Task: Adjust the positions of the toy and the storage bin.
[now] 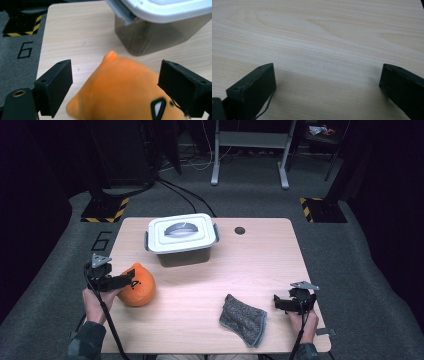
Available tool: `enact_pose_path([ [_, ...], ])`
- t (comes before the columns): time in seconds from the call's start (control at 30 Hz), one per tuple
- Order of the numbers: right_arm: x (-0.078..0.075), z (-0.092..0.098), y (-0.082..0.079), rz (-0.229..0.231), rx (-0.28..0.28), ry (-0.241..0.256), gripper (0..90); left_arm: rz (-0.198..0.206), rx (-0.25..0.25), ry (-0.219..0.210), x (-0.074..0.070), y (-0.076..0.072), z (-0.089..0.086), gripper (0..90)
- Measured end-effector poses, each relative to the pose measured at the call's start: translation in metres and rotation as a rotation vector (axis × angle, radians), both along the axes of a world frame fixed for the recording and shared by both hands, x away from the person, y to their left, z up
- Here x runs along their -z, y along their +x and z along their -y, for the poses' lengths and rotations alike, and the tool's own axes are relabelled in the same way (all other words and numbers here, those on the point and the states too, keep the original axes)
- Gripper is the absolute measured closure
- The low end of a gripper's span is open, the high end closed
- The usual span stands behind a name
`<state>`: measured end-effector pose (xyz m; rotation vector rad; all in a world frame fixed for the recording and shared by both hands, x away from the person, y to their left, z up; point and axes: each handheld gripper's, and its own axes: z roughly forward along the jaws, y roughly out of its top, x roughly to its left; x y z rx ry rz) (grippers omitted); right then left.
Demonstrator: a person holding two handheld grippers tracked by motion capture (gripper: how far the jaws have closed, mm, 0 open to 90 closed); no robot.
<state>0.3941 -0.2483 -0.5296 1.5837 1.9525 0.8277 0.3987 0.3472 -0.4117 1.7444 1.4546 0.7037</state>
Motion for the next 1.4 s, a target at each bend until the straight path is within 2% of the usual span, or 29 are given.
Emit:
enact_pose_path([
  [0.1, 0.0, 0.0, 0.0, 0.0, -0.001, 0.0, 0.0, 0.013, 0.002, 0.004, -0.006, 0.009, 0.004, 11.7],
  [0.23, 0.0, 0.0, 0.0, 0.0, -0.001, 0.0, 0.0, 0.023, 0.015, 0.035, -0.013, 0.022, 0.012, 11.7],
  [0.33, 0.0, 0.0, 0.0, 0.0, -0.001, 0.0, 0.0, 0.023, 0.027, 0.037, -0.019, 0.032, 0.017, 11.7],
  [0.5, 0.0, 0.0, 0.0, 0.0, -0.001, 0.0, 0.0, 0.025, 0.04, 0.064, -0.025, 0.051, 0.027, 11.7],
  [0.73, 0.0, 0.0, 0.0, 0.0, -0.002, 0.0, 0.0, -0.014, 0.06, 0.067, -0.028, 0.08, 0.04, 11.8],
  [0.83, 0.0, 0.0, 0.0, 0.0, -0.001, 0.0, 0.0, -0.016, 0.065, 0.092, -0.028, 0.09, 0.046, 12.1],
  [0.87, 0.0, 0.0, 0.0, 0.0, -0.001, -0.001, 0.0, -0.029, 0.072, 0.098, -0.027, 0.093, 0.047, 12.2],
  [1.0, 0.0, 0.0, 0.0, 0.001, -0.001, -0.001, 0.0, -0.038, 0.087, 0.099, -0.024, 0.106, 0.053, 13.1],
  [1.03, 0.0, 0.0, 0.0, 0.001, -0.001, -0.001, 0.0, -0.054, 0.094, 0.098, -0.024, 0.109, 0.054, 13.2],
  [1.1, 0.0, 0.0, 0.0, 0.001, -0.001, -0.001, 0.0, -0.047, 0.103, 0.105, -0.022, 0.113, 0.058, 13.7],
  [1.17, 0.0, 0.0, 0.0, 0.001, -0.001, -0.001, 0.0, -0.061, 0.118, 0.118, -0.019, 0.118, 0.061, 14.2],
  [1.27, 0.0, 0.0, 0.0, 0.001, -0.001, -0.001, 0.0, -0.079, 0.129, 0.119, -0.014, 0.123, 0.064, 14.3],
  [1.33, 0.0, 0.0, 0.0, 0.002, -0.001, -0.001, 0.0, -0.082, 0.141, 0.103, -0.013, 0.125, 0.065, 14.9],
  [1.4, 0.0, 0.0, 0.0, 0.002, -0.001, -0.001, 0.0, -0.078, 0.149, 0.105, -0.012, 0.127, 0.067, 15.2],
])
